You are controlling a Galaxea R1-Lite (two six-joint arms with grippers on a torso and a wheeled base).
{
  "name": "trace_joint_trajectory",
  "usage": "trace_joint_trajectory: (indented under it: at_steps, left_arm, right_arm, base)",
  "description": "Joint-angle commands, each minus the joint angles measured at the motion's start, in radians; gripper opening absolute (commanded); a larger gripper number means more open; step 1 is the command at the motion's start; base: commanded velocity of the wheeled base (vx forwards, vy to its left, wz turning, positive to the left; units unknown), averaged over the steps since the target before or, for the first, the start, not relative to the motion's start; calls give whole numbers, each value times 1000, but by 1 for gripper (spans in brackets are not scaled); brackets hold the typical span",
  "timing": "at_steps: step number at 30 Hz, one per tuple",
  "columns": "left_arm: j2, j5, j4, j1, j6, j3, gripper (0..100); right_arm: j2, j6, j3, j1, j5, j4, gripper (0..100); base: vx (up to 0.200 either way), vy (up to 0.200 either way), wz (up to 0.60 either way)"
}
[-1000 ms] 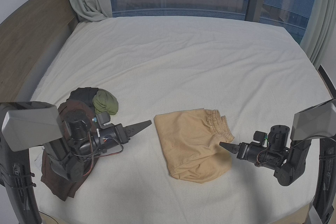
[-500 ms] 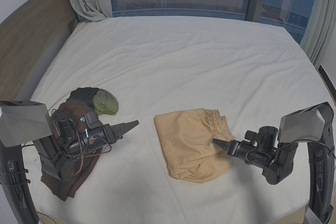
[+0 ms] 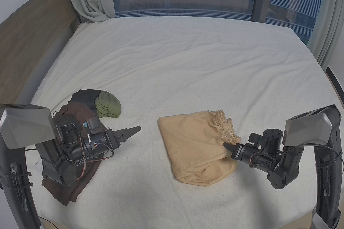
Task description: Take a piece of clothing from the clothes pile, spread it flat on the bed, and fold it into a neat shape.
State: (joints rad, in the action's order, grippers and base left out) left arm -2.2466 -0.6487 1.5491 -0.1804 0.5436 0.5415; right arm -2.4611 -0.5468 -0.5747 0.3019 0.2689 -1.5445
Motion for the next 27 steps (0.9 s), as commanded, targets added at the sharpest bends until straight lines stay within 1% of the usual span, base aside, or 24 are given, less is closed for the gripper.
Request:
trace_joint_trajectory:
  at_steps: [1, 4, 10, 11, 19, 27]
  left_arm:
    - [-11, 0, 0, -1, 1, -2, 100]
    - [-18, 0, 0, -5, -1, -2, 100]
    - [-18, -2, 0, -4, -1, 0, 100]
    - [-16, -2, 2, -4, -1, 0, 100]
    - [-21, -3, 2, -7, -1, -2, 100]
    - [-21, -3, 2, -7, -2, -2, 100]
  right_arm:
    - [62, 24, 45, 2, 1, 0, 0]
    - [53, 59, 53, -1, 1, 0, 0]
    - [5, 61, 33, -10, 9, 0, 0]
    - [7, 61, 32, -10, 9, 0, 100]
    - [80, 62, 62, -1, 6, 0, 100]
    - [96, 62, 72, 14, 0, 0, 100]
  base:
    - [0, 0, 0]
    - [0, 0, 0]
    - [0, 0, 0]
    - [0, 0, 0]
    - [0, 0, 0]
    - [0, 0, 0]
